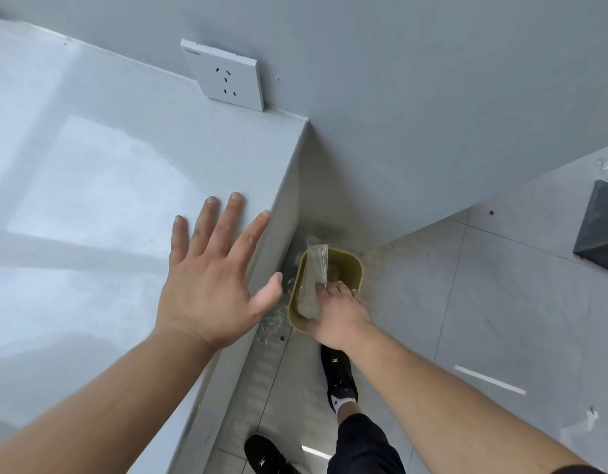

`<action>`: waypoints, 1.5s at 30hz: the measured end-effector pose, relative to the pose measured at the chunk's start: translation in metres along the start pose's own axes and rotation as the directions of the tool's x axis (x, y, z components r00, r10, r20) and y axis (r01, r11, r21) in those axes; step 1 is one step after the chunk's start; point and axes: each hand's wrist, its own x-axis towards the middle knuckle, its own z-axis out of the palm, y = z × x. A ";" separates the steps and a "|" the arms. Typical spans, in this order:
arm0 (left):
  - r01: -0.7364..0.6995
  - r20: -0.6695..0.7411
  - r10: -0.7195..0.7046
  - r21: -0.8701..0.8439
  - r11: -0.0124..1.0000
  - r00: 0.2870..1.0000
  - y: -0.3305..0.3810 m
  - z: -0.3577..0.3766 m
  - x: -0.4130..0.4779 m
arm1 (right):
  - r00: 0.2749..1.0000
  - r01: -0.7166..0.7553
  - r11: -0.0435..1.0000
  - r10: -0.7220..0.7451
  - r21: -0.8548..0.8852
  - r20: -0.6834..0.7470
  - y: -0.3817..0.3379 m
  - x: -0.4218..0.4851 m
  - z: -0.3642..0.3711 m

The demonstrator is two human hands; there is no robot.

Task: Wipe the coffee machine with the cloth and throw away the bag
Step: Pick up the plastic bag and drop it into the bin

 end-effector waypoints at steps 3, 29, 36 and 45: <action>-0.004 -0.002 0.004 0.001 1.000 1.000 -0.001 0.000 -0.001 | 0.999 -0.030 1.000 0.030 0.010 0.017 0.007 0.019 0.013; -0.012 -0.008 0.011 -0.014 1.000 1.000 0.000 -0.002 -0.001 | 0.972 -0.204 0.976 0.194 0.070 0.133 0.030 0.098 0.074; -0.019 -0.023 0.019 -0.014 1.000 1.000 -0.001 -0.001 -0.001 | 0.966 -0.214 0.975 0.202 0.057 0.161 0.034 0.101 0.081; -0.008 -0.013 0.007 -0.025 1.000 1.000 0.000 -0.001 -0.001 | 0.972 -0.192 0.980 0.184 0.044 0.147 0.039 0.090 0.075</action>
